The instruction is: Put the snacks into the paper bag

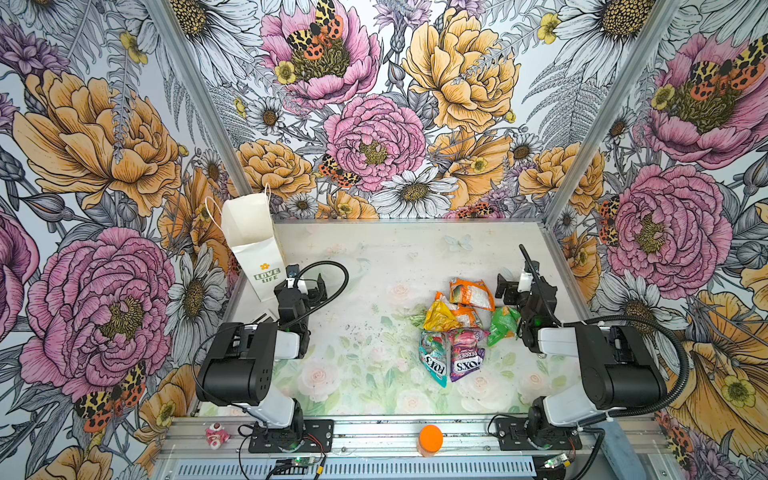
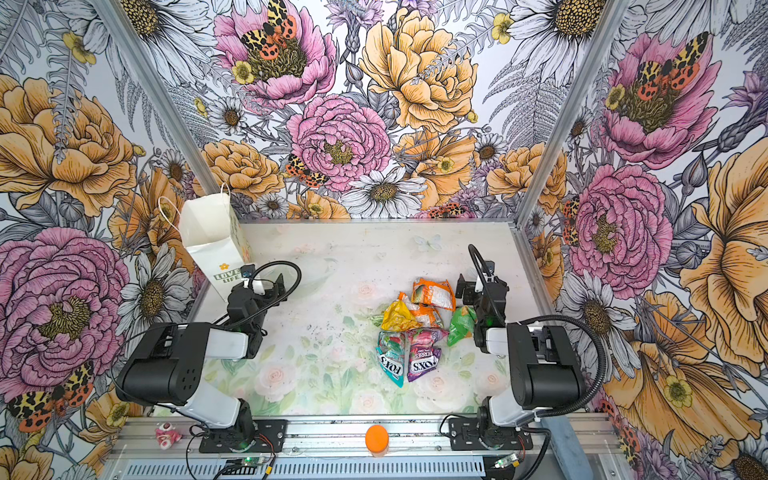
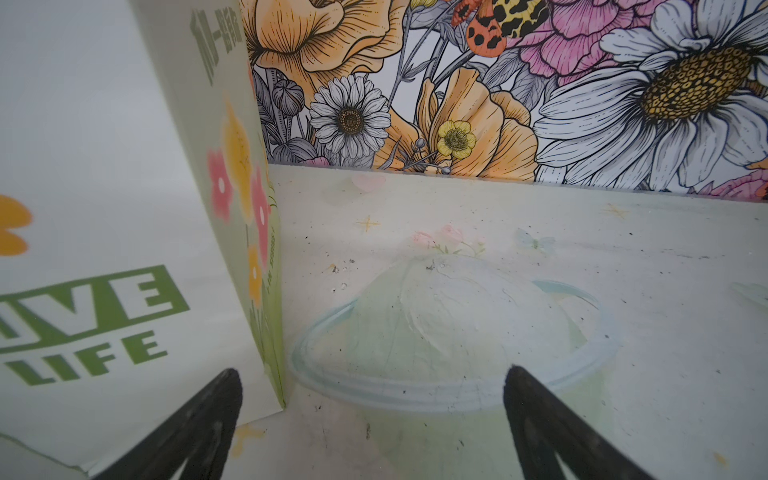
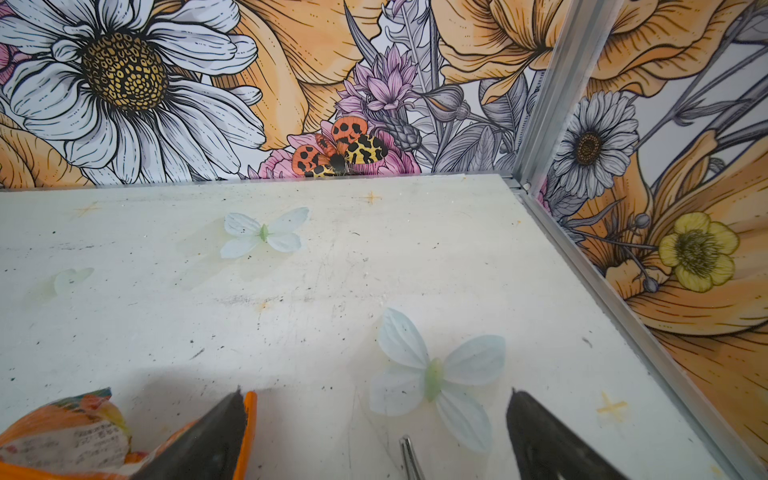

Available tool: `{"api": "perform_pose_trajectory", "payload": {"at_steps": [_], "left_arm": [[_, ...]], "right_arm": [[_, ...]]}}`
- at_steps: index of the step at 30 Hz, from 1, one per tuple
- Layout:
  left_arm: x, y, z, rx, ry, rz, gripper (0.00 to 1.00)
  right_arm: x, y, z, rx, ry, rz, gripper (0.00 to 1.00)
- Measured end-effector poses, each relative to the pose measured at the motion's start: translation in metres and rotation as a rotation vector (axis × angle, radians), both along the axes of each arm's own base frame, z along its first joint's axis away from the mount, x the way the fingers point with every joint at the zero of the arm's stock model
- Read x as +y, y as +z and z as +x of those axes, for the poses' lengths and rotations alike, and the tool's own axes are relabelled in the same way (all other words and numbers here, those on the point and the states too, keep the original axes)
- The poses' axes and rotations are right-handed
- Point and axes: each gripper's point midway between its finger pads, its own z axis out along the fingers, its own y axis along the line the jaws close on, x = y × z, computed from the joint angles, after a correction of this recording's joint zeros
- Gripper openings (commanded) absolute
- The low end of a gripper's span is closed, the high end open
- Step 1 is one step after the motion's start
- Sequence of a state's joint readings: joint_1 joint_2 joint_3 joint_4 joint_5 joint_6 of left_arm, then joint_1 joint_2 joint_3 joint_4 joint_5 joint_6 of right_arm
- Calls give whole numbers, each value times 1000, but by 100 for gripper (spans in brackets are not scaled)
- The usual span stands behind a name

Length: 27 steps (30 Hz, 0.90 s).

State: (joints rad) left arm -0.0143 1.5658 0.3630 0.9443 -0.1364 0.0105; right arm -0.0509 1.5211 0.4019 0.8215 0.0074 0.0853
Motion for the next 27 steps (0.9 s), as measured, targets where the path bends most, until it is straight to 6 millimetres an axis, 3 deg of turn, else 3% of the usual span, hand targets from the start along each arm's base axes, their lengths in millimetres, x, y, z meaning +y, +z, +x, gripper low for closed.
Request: {"api": "perform_pose_trajectory", "payload": {"at_steps": [17, 20, 24, 27], "left_arm": [[-3, 3, -1, -10, -2, 10, 99], [-2, 15, -6, -35, 8, 12, 99], [-2, 49, -13, -101, 17, 12, 99], [-5, 67, -20, -118, 10, 10, 99]], "right_arm": [[0, 0, 0, 0, 0, -1, 89], [0, -1, 0, 5, 0, 0, 88], [1, -2, -3, 46, 2, 2, 87], [4, 12, 1, 67, 21, 10, 87]]}}
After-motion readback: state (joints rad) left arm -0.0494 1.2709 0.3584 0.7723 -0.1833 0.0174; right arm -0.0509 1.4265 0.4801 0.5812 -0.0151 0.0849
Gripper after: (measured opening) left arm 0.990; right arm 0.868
